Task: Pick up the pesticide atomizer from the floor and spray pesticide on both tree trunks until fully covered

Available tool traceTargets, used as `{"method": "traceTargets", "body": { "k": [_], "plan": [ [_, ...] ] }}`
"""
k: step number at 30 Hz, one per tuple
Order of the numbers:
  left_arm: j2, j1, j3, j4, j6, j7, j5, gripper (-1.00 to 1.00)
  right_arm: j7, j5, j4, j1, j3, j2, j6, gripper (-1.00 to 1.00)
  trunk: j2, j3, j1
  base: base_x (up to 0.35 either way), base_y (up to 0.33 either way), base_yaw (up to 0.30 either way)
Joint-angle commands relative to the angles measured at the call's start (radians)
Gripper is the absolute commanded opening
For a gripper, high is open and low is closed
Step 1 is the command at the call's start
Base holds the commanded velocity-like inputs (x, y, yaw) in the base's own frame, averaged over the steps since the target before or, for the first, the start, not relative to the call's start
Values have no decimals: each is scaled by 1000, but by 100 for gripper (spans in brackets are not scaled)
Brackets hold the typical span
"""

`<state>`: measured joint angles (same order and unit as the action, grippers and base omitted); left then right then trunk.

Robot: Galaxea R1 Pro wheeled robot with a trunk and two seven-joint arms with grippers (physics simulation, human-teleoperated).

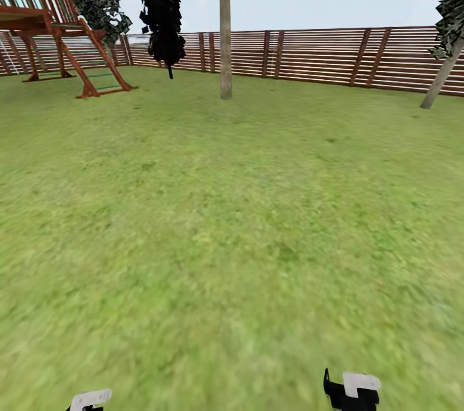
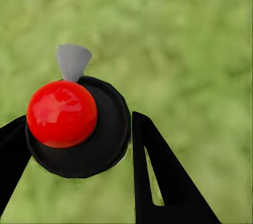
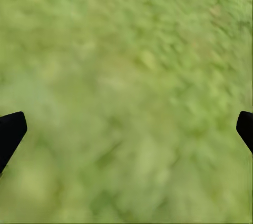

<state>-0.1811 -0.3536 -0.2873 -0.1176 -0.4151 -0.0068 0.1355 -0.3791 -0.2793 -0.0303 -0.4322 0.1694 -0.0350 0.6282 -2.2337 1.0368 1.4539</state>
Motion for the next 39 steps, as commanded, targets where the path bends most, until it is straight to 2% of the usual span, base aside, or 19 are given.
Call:
{"method": "traceTargets", "body": {
  "k": [1, 39],
  "plan": [
    [0, -1, -9, 1, -4, -1, 10, -100, -4, -11, 1, -1, 7, 0, 2, 100, 0, 1, 0, 338, 0, 0],
    [0, -1, -9, 1, -4, -1, 10, -100, -4, -11, 1, -1, 7, 0, 2, 100, 0, 1, 0, 338, 0, 0]
  ]
}}
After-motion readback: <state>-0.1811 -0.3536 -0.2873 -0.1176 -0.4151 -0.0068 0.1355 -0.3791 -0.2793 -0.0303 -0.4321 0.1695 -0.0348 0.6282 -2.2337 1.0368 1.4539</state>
